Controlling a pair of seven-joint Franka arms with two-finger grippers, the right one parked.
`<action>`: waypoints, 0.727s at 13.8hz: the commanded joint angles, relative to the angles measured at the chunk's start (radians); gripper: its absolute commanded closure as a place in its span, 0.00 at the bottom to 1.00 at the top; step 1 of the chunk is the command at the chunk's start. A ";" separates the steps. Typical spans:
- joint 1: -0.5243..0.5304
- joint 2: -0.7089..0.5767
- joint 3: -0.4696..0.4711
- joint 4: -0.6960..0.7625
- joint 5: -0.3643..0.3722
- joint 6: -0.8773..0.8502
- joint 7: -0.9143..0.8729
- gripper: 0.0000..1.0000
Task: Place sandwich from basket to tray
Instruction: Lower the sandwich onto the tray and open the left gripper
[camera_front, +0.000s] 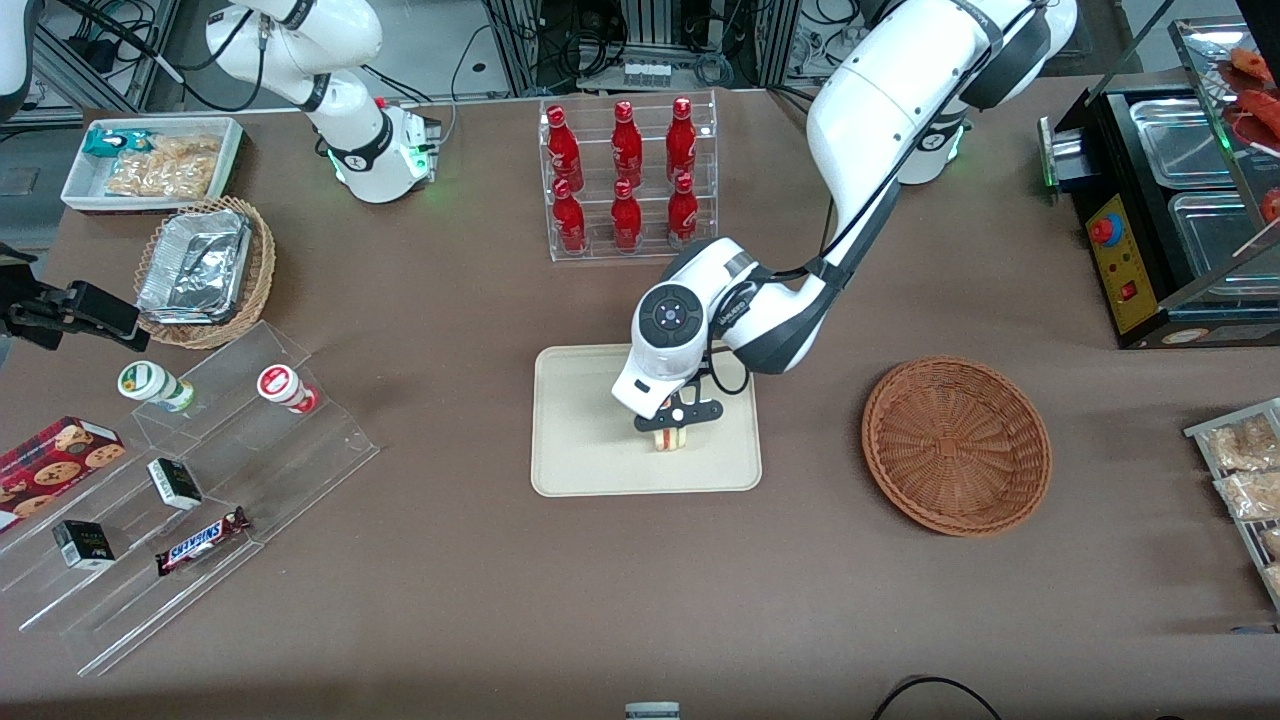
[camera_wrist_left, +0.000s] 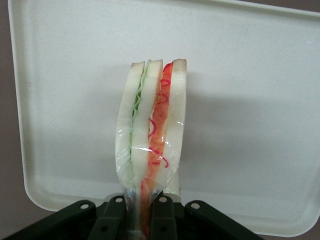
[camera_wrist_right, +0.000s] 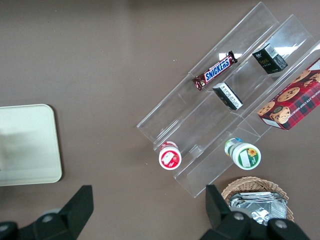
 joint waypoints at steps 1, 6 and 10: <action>-0.011 0.011 0.009 0.021 0.007 -0.021 0.026 0.84; -0.011 0.044 0.009 0.033 0.010 -0.019 0.030 0.66; -0.013 0.047 0.010 0.037 0.011 -0.011 0.023 0.00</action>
